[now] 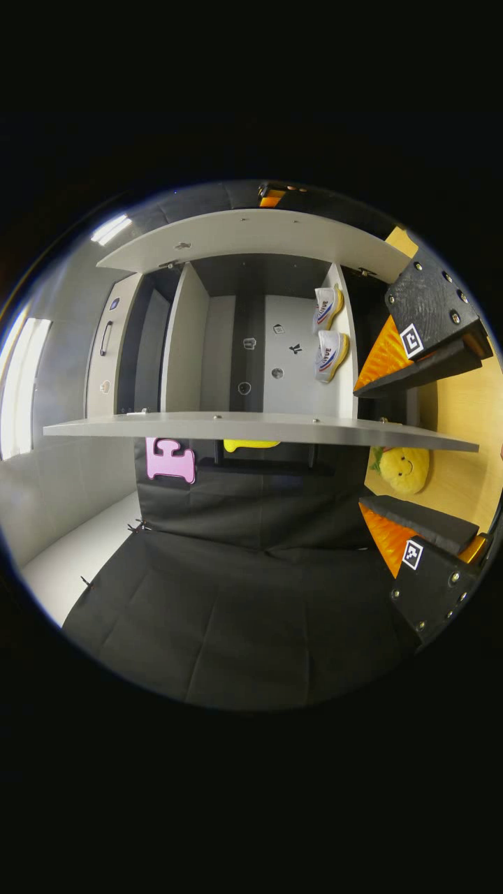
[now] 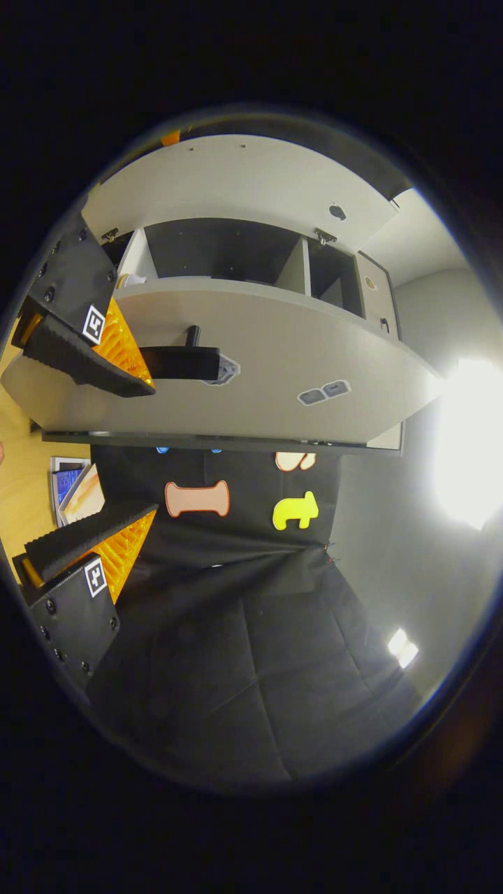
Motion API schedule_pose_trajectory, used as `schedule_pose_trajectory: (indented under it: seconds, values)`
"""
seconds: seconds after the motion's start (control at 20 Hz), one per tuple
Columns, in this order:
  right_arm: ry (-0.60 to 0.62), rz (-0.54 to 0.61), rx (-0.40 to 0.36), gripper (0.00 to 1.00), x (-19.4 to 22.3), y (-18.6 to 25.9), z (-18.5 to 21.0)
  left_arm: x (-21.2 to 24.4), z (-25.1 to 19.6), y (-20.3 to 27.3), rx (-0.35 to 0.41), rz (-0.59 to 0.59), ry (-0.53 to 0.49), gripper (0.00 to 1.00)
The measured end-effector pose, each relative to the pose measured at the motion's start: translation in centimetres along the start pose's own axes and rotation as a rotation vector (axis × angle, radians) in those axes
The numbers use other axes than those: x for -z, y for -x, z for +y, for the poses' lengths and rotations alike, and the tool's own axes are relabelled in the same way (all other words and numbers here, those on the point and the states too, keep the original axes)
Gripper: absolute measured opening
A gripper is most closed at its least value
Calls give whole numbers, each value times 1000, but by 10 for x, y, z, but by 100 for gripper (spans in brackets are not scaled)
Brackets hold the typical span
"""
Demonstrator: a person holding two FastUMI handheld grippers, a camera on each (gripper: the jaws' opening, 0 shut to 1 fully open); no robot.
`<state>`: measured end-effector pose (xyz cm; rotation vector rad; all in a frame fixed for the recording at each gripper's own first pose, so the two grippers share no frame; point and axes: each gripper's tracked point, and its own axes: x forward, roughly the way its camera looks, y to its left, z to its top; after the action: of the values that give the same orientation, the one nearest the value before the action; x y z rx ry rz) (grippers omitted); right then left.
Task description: Grab one shoe with the right hand and put it into the shoe cabinet, grab the other shoe with the left hand and put it into the shoe cabinet; then close the right door with the right hand and the left door with the left hand.
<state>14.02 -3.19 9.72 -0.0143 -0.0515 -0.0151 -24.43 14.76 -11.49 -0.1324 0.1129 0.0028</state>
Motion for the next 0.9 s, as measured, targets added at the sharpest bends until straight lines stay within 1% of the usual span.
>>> schedule_pose_trajectory:
  seconds: [0.05, 0.15, 0.2, 0.25, 0.3, 0.35, 0.45, 0.5, 0.55, 0.6, 0.65, 0.7, 0.85, 0.9]
  values:
    - [-5, 5, -10, 95, 0, -2, 6, 1, 4, 0, -10, 0, 2, 73]
    - [-26, 15, -37, 95, 1, -8, 20, 2, 16, 3, -30, 5, 8, 74]
    - [-38, 19, -51, 91, 2, -10, 28, 3, 20, 4, -39, 5, 13, 74]
    - [-46, 22, -63, 91, 2, -13, 35, 2, 25, 6, -47, 5, 16, 73]
    - [-48, 22, -75, 95, 2, -16, 42, 3, 32, 8, -59, 6, 19, 73]
    - [-41, 23, -88, 91, 3, -19, 50, 4, 36, 10, -68, 7, 21, 74]
    - [-28, 24, -114, 91, 2, -26, 66, 6, 43, 13, -87, 13, 27, 73]
    - [-21, 24, -122, 95, 1, -31, 73, 7, 47, 16, -96, 14, 31, 73]
    - [-13, 27, -127, 95, 2, -34, 79, 7, 51, 17, -103, 15, 34, 73]
    - [-8, 28, -128, 91, 2, -38, 83, 7, 54, 18, -111, 16, 34, 73]
    - [-7, 31, -128, 91, 3, -41, 86, 7, 57, 20, -118, 17, 32, 73]
    - [-9, 32, -131, 95, 3, -43, 88, 8, 62, 21, -126, 17, 30, 74]
    - [-14, 34, -137, 95, 4, -46, 92, 6, 73, 20, -139, 18, 34, 73]
    - [-18, 37, -138, 91, 5, -46, 91, 5, 76, 18, -142, 17, 36, 73]
